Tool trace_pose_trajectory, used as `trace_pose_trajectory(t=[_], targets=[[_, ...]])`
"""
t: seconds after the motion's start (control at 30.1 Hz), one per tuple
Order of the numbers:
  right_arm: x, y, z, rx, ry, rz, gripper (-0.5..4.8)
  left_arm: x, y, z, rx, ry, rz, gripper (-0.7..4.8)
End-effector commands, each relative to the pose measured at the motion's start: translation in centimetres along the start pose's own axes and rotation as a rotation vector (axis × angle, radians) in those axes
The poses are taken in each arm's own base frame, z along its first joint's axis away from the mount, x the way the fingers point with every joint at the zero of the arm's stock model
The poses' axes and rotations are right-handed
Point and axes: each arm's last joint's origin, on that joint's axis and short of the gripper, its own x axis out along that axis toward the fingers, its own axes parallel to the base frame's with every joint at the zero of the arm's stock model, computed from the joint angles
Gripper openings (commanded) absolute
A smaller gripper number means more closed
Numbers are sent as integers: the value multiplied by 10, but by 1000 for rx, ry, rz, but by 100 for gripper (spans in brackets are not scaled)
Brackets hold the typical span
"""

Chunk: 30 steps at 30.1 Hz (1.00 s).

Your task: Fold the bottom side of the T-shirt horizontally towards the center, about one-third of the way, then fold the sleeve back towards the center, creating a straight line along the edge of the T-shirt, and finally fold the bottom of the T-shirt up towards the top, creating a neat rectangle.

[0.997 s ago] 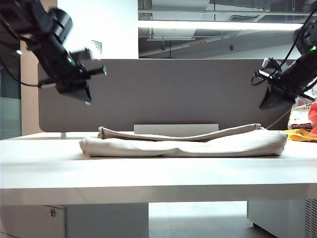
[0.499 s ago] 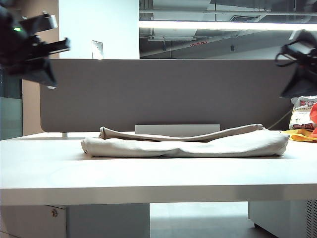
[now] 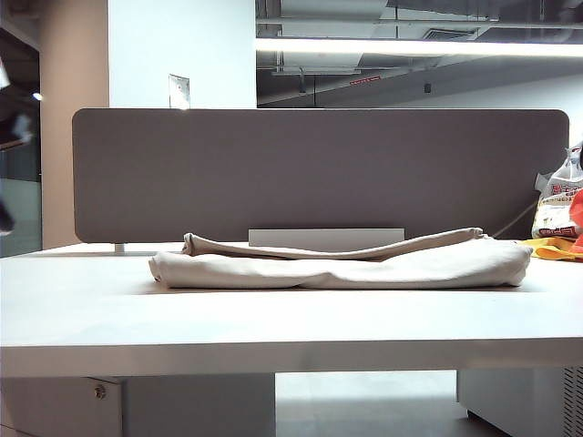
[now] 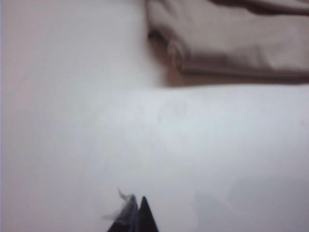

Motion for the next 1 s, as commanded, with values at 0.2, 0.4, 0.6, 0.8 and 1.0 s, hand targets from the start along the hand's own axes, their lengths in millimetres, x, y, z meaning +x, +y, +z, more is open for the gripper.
trace_pose_trajectory(t=[0.2, 0.4, 0.6, 0.8, 1.0], targets=[[-1, -2, -11, 20, 25, 5, -1, -7, 1, -8, -12, -12, -1, -5], [-1, -3, -11, 21, 27, 2, -1, -7, 1, -8, -9, -12, 1, -5], [-1, -3, -11, 21, 27, 1, -1, -7, 1, -8, -9, -12, 1, -5], [-2, -3, -11, 21, 28, 1, -1, -13, 6, -10, 103, -44, 134, -5], [-2, -3, -11, 22, 26, 1, -1, -35, 17, -29, 81, -219, 256, -5]])
